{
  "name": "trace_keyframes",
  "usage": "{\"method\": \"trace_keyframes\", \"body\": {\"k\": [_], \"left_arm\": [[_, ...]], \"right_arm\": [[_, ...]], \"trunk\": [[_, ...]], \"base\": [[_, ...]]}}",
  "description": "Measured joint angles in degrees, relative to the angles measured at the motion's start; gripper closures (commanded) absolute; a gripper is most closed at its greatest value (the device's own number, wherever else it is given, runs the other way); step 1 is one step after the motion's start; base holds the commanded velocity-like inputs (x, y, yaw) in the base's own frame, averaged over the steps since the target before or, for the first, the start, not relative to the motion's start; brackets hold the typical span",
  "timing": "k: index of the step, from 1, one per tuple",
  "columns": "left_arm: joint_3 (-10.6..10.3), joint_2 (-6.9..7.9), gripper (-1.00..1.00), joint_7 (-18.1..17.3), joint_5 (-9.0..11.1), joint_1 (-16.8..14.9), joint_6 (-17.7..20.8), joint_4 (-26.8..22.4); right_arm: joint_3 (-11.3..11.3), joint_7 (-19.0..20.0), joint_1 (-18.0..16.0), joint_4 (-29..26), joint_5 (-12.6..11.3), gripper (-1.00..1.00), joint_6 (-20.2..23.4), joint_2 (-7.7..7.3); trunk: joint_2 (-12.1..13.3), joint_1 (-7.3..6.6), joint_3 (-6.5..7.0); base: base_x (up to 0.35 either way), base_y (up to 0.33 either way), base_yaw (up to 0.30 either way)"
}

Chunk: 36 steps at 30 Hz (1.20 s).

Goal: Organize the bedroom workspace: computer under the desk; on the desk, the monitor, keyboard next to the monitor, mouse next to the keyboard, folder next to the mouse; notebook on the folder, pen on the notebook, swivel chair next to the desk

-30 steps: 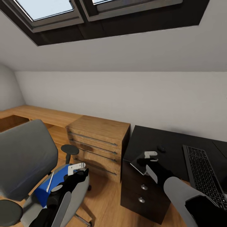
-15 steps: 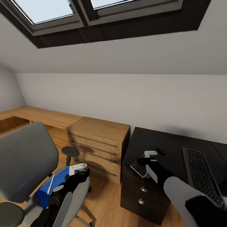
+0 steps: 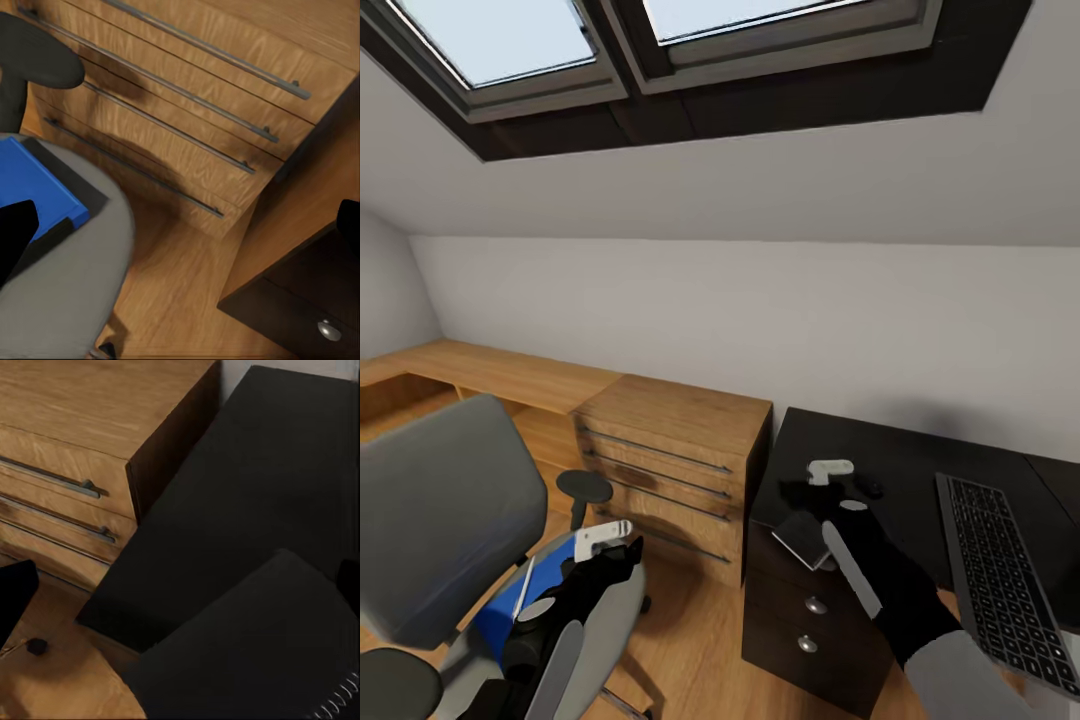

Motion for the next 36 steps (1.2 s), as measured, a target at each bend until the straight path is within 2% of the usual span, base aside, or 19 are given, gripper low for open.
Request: {"method": "trace_keyframes", "body": {"k": [2, 5, 6, 11, 12, 13, 18, 20, 24, 25, 32, 36], "left_arm": [[-0.01, 0.0, -1.0, -0.02, 0.04, 0.39, 0.03, -0.99], [-0.01, -0.01, -1.0, -0.05, 0.09, 0.82, 0.01, -1.78], [-0.01, 0.0, -1.0, -0.06, 0.11, 1.05, 0.05, -2.07], [-0.01, -0.05, -1.0, -0.07, 0.14, 1.33, 0.12, -2.42], [-0.01, -0.06, -1.0, -0.07, 0.15, 1.4, 0.14, -2.5], [-0.01, -0.07, -1.0, -0.04, 0.15, 1.42, 0.17, -2.53], [-0.01, -0.08, -1.0, -0.01, 0.17, 1.45, 0.23, -2.57], [-0.01, -0.09, -1.0, 0.0, 0.2, 1.46, 0.24, -2.58], [-0.01, -0.08, -1.0, 0.0, 0.22, 1.46, 0.24, -2.58], [0.33, 0.01, -1.0, 0.01, 0.29, 1.46, 0.25, -2.57], [0.33, 0.0, -1.0, 0.01, 0.32, 1.46, 0.24, -2.57], [0.31, 0.0, -1.0, 0.01, 0.32, 1.46, 0.24, -2.55]], "right_arm": [[-0.7, -1.34, 3.66, -8.33, -0.41, -1.0, 3.11, -0.23], [-1.07, -2.16, 6.35, -14.75, -1.39, -1.0, 6.25, -0.31], [-1.24, -2.46, 7.6, -17.88, -2.52, -1.0, 7.97, -0.35], [-2.04, -2.82, 9.3, -22.38, -6.57, -1.0, 10.4, -0.48], [-3.81, -2.94, 9.68, -23.43, -8.95, -1.0, 11.07, -0.52], [-5.39, -2.97, 9.84, -23.85, -10.37, -1.0, 11.39, -0.52], [-9.39, -3.0, 10.04, -24.4, -12.97, -1.0, 12.15, -0.59], [-10.46, -3.0, 10.07, -24.49, -13.58, -1.0, 12.34, -0.63], [-11.21, -3.0, 10.09, -24.55, -13.93, -1.0, 12.45, -0.64], [-12.45, -3.0, 10.12, -24.04, -14.14, -1.0, 12.27, -0.58], [-12.96, -2.94, 10.12, -23.6, -14.21, -1.0, 12.11, -0.48], [-13.04, -2.92, 10.12, -23.47, -14.19, -1.0, 12.03, -0.45]], "trunk": [[0.81, -0.44, 0.36], [2.02, -1.1, 0.9], [2.42, -1.32, 1.08], [4.42, -2.41, 1.98], [4.82, -2.62, 2.16], [5.23, -2.83, 2.34], [7.24, -3.92, 3.24], [8.05, -4.36, 3.6], [9.64, -5.23, 4.32], [10.05, -5.45, 4.53], [12.86, -6.99, 6.06], [12.87, -7.02, 6.2]], "base": [[0.0, 0.0, 0.0], [0.0, 0.0, 0.0], [0.0, 0.0, 0.0], [-0.01, 0.0, 0.0], [-0.146, 0.0, 0.0], [-0.185, 0.0, 0.0], [-0.261, 0.0, 0.0], [-0.317, 0.0, 0.0], [-0.33, 0.0, -0.055], [-0.339, 0.0, -0.227], [-0.334, 0.0, -0.248], [-0.156, 0.0, -0.265]]}}
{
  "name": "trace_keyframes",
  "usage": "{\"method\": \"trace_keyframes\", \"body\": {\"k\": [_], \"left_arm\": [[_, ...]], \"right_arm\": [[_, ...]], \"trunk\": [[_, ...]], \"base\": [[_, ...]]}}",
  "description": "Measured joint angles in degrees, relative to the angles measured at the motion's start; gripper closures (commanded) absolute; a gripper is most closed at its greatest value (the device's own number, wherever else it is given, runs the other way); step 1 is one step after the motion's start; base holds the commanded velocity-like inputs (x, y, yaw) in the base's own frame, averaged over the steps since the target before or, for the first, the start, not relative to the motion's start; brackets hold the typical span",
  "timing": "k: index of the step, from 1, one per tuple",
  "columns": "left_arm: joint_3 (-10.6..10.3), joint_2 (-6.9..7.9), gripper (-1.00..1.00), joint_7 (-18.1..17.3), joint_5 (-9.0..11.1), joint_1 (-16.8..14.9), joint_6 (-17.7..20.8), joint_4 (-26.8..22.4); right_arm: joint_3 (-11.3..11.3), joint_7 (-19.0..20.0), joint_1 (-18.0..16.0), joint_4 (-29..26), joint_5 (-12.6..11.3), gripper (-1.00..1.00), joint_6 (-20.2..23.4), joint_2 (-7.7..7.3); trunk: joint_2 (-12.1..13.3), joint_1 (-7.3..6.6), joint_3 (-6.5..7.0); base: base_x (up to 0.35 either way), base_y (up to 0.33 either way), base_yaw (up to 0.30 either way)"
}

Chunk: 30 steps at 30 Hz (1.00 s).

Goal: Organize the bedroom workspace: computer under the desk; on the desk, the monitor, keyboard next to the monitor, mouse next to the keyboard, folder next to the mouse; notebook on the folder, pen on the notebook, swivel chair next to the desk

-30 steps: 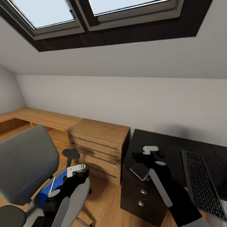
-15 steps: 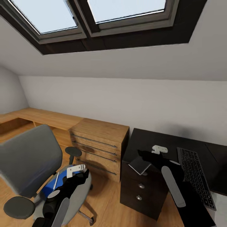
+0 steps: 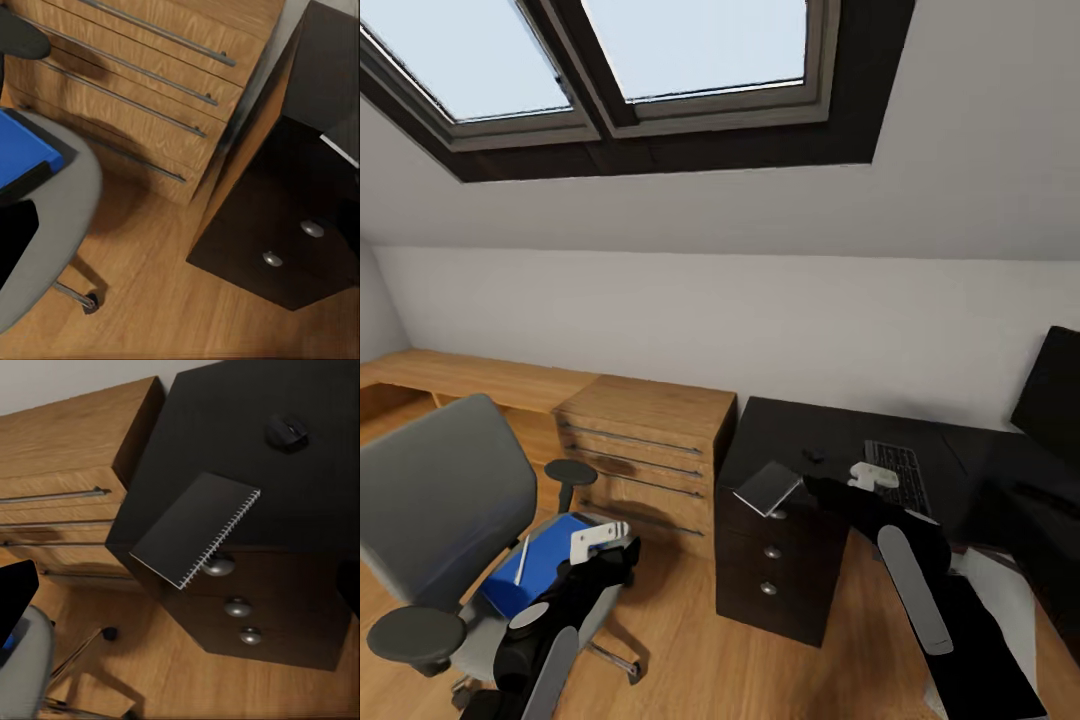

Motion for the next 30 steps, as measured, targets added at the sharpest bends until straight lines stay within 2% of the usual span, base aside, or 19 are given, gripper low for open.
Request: {"method": "trace_keyframes", "body": {"k": [16, 30], "left_arm": [[-0.24, 0.0, -1.0, -0.06, -0.12, 0.0, -0.08, 0.72], [-0.24, 0.09, -1.0, -0.07, -0.23, 0.0, -0.1, 0.76]], "right_arm": [[-0.04, 0.01, 0.0, 0.28, 0.01, -1.0, -0.18, -0.01], [-0.28, 0.01, 0.0, 0.11, 0.01, -1.0, -0.19, -0.19]], "trunk": [[0.0, -0.01, 0.34], [0.0, -0.01, 0.37]], "base": [[-0.017, 0.0, -0.267], [0.0, 0.0, -0.064]]}}
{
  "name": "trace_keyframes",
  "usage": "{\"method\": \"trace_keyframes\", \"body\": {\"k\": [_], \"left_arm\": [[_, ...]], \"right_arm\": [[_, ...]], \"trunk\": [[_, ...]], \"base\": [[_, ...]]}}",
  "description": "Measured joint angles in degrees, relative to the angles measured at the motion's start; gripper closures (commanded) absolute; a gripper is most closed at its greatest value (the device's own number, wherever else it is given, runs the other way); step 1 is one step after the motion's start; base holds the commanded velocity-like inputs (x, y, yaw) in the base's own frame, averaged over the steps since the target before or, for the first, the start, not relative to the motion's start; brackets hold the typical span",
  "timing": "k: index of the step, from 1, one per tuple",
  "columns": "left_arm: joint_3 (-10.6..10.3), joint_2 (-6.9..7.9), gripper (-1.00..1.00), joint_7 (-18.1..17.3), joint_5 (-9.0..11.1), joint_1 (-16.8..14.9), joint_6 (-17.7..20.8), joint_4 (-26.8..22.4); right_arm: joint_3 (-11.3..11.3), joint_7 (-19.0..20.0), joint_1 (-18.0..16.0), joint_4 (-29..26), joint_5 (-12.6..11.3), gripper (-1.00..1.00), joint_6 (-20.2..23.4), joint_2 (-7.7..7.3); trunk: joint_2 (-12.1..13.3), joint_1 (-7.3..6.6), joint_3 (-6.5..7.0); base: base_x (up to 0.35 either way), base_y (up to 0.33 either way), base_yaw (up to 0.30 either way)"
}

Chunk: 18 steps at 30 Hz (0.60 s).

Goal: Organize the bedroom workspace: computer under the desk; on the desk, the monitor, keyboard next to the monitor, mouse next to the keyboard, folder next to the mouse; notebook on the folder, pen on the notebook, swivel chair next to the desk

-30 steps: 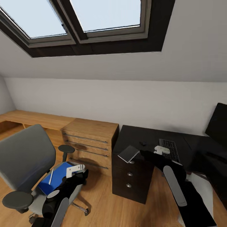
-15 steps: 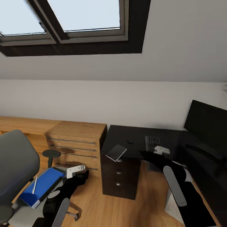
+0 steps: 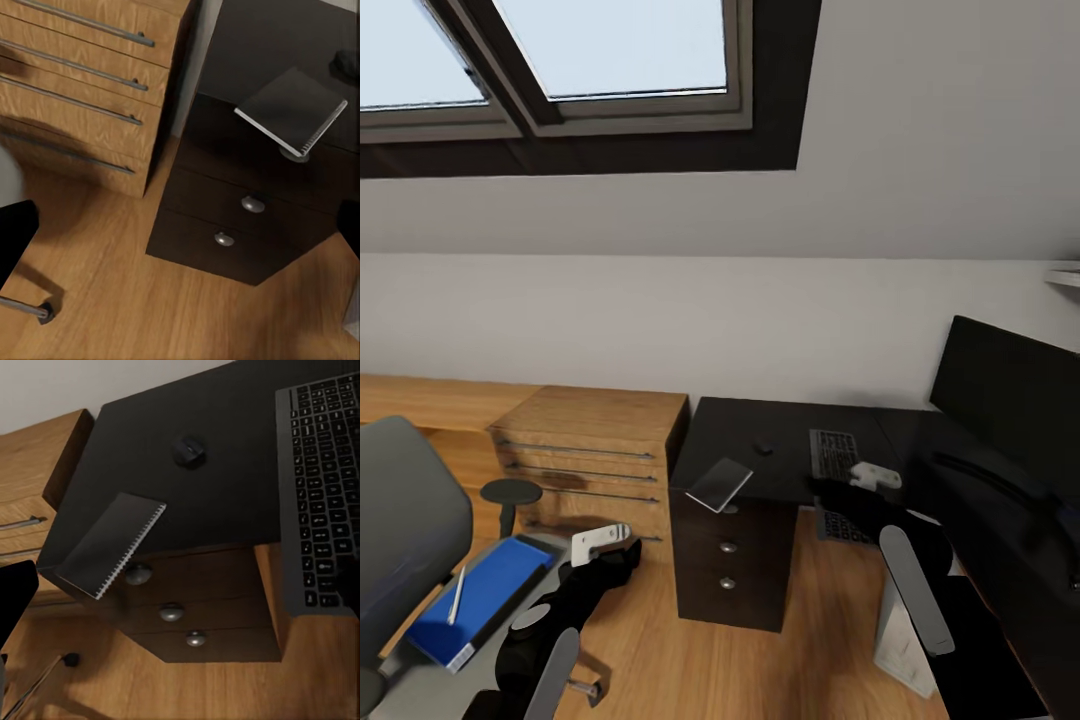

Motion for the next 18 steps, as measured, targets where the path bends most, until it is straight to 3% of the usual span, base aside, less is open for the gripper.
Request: {"method": "trace_keyframes", "body": {"k": [4, 18], "left_arm": [[0.0, 0.0, -1.0, 0.01, 0.03, 0.0, -0.01, 0.02], [0.01, 0.02, -1.0, 0.03, 0.05, 0.0, -0.04, 0.01]], "right_arm": [[-1.11, 0.0, 0.0, 0.05, 0.02, -1.0, 0.01, -0.02], [-8.3, 0.3, -0.01, 0.18, -0.13, -1.0, -0.07, 0.02]], "trunk": [[0.0, 0.0, 0.0], [0.0, 0.0, 0.0]], "base": [[0.0, 0.0, -0.224], [0.0, 0.0, -0.254]]}}
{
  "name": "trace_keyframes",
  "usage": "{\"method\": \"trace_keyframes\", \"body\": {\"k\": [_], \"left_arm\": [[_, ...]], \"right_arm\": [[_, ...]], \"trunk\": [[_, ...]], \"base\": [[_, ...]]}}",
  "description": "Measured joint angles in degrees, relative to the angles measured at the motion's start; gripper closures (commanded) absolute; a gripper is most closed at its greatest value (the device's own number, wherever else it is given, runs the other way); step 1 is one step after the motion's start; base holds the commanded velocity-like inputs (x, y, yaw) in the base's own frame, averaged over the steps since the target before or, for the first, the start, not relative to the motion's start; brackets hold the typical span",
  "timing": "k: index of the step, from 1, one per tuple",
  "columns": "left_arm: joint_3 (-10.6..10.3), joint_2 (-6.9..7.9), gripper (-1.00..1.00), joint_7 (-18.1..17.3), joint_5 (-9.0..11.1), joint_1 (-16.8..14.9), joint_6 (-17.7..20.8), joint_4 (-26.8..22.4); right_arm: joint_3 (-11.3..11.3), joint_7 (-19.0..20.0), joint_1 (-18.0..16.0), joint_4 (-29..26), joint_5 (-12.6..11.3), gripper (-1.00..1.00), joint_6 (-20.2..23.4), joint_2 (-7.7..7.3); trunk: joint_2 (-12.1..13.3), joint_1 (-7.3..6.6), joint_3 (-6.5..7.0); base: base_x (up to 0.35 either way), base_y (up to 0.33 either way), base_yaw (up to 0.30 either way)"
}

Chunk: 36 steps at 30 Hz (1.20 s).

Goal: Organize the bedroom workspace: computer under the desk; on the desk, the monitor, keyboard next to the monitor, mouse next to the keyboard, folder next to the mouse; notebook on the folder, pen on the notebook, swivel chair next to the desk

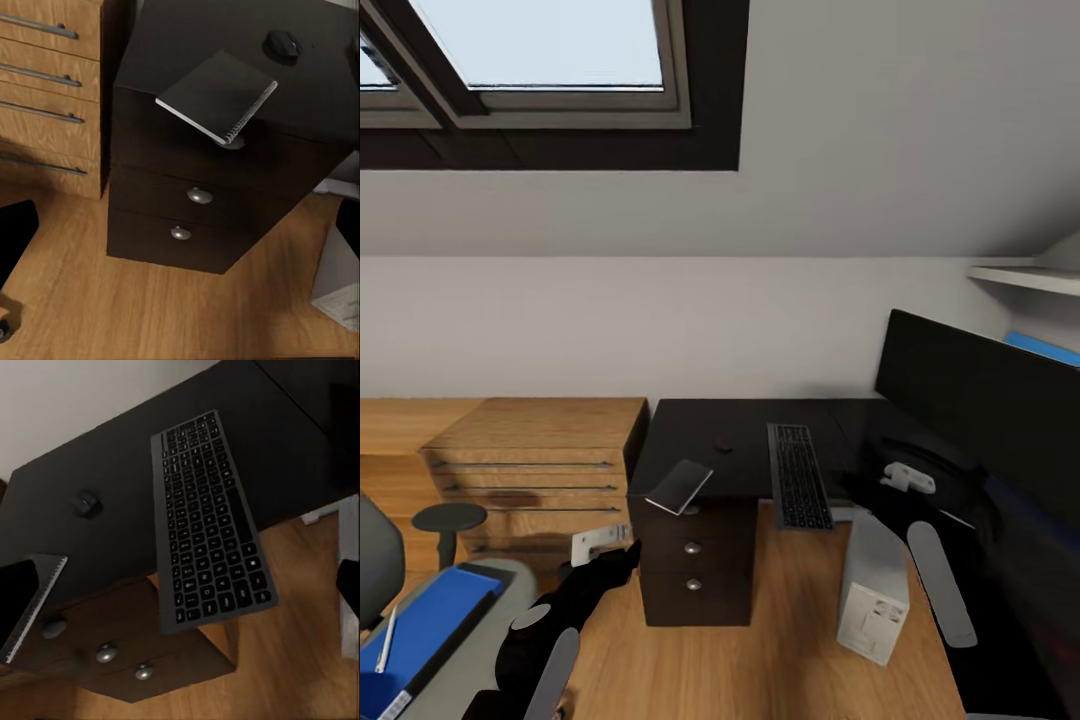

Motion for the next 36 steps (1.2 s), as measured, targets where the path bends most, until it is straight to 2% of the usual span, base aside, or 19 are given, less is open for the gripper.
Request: {"method": "trace_keyframes", "body": {"k": [1, 5, 7, 10, 13, 15, 16, 19, 20, 26, 36], "left_arm": [[0.0, -0.01, -1.0, 0.01, 0.0, 0.0, 0.03, 0.0], [0.0, -0.01, -1.0, 0.03, 0.0, 0.0, 0.05, 0.0], [0.0, 0.03, -1.0, 0.04, 0.0, 0.0, 0.05, 0.0], [0.0, 0.05, -1.0, 0.04, 0.0, 0.0, 0.06, 0.0], [0.0, 0.06, -1.0, 0.04, 0.0, 0.0, 0.06, 0.0], [0.0, 0.07, -1.0, 0.04, 0.0, 0.0, 0.06, 0.0], [0.0, 0.07, -1.0, 0.04, 0.0, 0.0, 0.06, 0.0], [0.0, 0.07, -1.0, 0.04, 0.0, 0.0, 0.06, 0.0], [0.0, 0.07, -1.0, 0.04, 0.0, 0.0, 0.06, 0.0], [0.03, 0.07, -1.0, 0.04, 0.0, 0.0, 0.06, 0.0], [0.0, 0.07, -1.0, 0.04, 0.01, 0.0, 0.06, 0.0]], "right_arm": [[-1.23, 0.02, 0.0, 0.03, 0.04, -1.0, 0.01, 0.0], [-3.35, 0.19, 0.0, 0.11, -0.01, -1.0, 0.0, 0.04], [-5.55, 0.33, 0.0, 0.15, 0.02, -1.0, 0.0, 0.12], [-7.12, 0.45, 0.0, 0.16, -0.13, -1.0, -0.01, 0.2], [-8.82, 0.6, 0.0, 0.22, -1.23, -1.0, -0.01, 0.22], [-10.51, 0.64, 0.0, 0.84, -3.2, -1.0, 0.0, 0.17], [-12.24, 0.69, 0.0, 1.72, -4.29, -1.0, 0.01, 0.13], [-14.78, 0.78, 0.0, 2.81, -5.17, -1.0, -0.04, 0.17], [-16.75, 0.77, 0.0, 3.43, -5.52, -1.0, -0.06, 0.26], [-17.89, 0.73, 0.0, 4.57, -6.94, -1.0, -0.52, 0.36], [-17.95, 0.7, 0.0, 5.01, -7.11, -1.0, -1.74, 0.36]], "trunk": [[0.0, 0.0, 0.0], [0.0, 0.0, 0.0], [0.0, 0.0, 0.03], [0.0, 0.0, 0.08], [0.0, 0.0, 0.13], [0.0, 0.0, 0.17], [0.0, 0.0, 0.19], [0.0, 0.0, 0.25], [0.0, 0.0, 0.27], [0.0, 0.0, 0.39], [0.0, 0.0, 0.59]], "base": [[0.0, 0.0, -0.259], [0.0, 0.0, -0.259], [0.0, 0.0, -0.259], [0.0, 0.0, -0.259], [0.0, 0.0, -0.259], [0.0, 0.0, -0.259], [0.0, 0.0, -0.259], [0.0, 0.0, -0.259], [0.0, 0.0, -0.259], [0.0, 0.0, -0.26], [0.0, 0.0, -0.261]]}}
